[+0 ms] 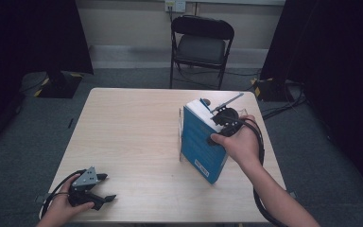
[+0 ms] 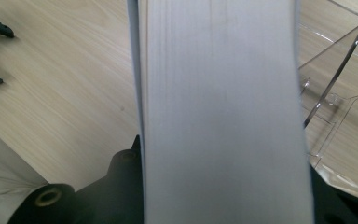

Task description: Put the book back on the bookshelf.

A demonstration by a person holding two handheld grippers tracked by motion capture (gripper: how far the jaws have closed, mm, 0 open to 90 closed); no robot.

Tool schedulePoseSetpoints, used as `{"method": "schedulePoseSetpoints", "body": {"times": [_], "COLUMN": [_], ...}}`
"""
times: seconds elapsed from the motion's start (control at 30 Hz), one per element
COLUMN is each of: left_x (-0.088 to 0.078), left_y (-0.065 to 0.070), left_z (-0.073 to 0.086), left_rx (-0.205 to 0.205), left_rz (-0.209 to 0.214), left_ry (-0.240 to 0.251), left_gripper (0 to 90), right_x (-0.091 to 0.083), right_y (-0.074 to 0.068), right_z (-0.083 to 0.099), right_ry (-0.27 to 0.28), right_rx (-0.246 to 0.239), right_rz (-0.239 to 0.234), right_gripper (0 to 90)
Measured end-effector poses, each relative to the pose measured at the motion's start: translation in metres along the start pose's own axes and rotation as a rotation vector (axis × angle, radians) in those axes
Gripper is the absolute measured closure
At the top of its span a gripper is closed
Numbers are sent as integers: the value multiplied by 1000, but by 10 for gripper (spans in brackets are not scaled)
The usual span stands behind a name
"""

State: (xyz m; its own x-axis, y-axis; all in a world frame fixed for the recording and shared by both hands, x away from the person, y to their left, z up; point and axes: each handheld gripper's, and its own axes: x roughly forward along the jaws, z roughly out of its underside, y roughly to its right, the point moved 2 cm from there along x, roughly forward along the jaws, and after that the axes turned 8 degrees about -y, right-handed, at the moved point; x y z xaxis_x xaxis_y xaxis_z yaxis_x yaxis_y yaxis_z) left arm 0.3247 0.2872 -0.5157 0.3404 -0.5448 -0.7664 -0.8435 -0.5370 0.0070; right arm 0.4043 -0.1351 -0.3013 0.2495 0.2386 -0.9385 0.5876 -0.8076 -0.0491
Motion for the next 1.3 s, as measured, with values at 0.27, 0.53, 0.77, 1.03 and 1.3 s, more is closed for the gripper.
{"method": "schedulePoseSetpoints", "body": {"times": [0.27, 0.53, 0.77, 1.03, 1.3], "left_x": [0, 0, 0, 0, -1], "left_y": [0, 0, 0, 0, 0], "left_z": [0, 0, 0, 0, 0], "left_rx": [-2, 2, 3, 3, 4], "left_rz": [-1, -5, -6, -6, -4], "left_ry": [1, 0, 0, 0, -6], "left_gripper": [126, 126, 126, 125, 125], "right_x": [2, 3, 0, -1, 4], "right_y": [1, 1, 4, 2, 0], "right_z": [-6, -10, -9, -12, -16], "right_ry": [0, 2, 24, 17, 27], "right_rx": [16, 21, 41, 53, 112], "right_rz": [4, 15, 11, 15, 29], "right_gripper": [621, 621, 622, 622, 622]}}
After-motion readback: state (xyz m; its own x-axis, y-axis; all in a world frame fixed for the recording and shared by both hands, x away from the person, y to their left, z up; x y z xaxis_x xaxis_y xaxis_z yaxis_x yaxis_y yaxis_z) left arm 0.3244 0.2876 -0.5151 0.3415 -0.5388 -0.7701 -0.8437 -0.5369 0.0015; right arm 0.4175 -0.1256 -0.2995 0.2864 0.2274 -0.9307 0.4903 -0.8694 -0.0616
